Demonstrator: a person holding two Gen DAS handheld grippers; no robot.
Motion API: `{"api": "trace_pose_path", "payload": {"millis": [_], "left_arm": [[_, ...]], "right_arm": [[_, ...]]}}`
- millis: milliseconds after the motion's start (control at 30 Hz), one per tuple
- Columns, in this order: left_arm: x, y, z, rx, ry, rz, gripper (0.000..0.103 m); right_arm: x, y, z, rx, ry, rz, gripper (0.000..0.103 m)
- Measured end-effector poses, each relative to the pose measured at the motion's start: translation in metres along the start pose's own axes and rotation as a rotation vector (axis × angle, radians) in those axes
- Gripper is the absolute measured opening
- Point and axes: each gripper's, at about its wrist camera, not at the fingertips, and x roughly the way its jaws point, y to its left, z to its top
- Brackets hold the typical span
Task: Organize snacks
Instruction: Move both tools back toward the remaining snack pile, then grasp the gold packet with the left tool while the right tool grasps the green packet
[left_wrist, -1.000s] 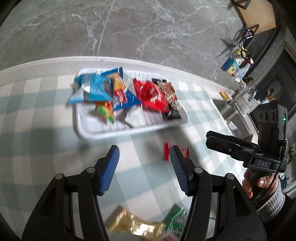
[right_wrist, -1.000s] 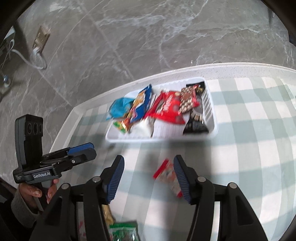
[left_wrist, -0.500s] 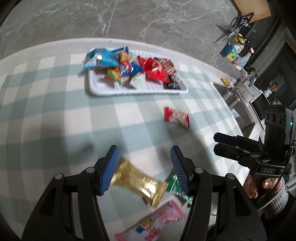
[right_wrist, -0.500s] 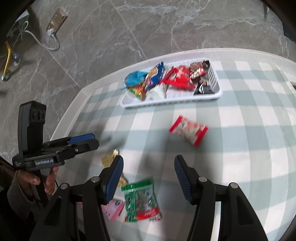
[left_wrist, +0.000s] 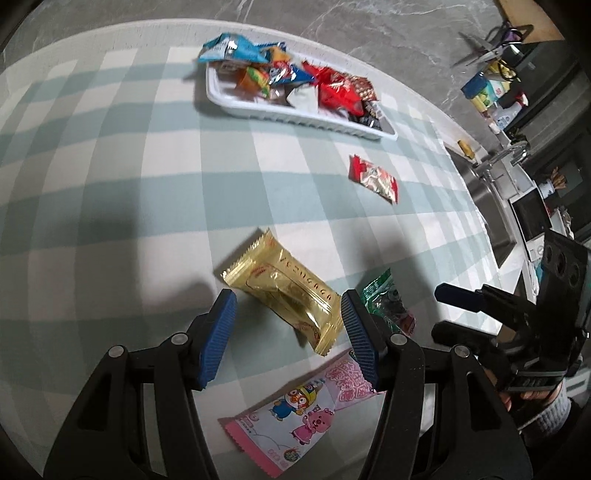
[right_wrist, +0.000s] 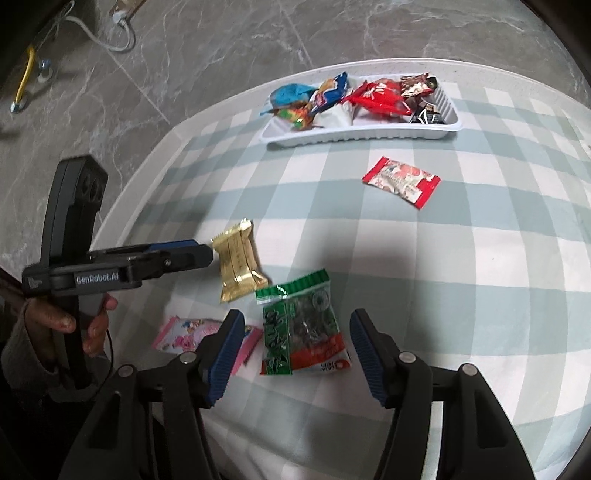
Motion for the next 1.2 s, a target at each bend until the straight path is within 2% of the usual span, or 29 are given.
{"api": "trace_pose_path", "payload": {"millis": [433, 733, 1200], "left_arm": [[0.033, -0.01, 0.001, -0.029, 0.046, 0.002, 0.057], [0.045, -0.025, 0.009, 0.027, 0.037, 0.044, 0.061], [0.06, -0.048, 0.012, 0.152, 0.025, 0.154, 0.062]], "right_arm": [[0.034, 0.02, -0.008, -0.155, 0.084, -0.105, 0.063], [0.046, 0.021, -0.01, -0.201, 0.1, -0.143, 0.063], [0.053, 0.032, -0.01, -0.316, 0.109, -0.21, 0.062]]}}
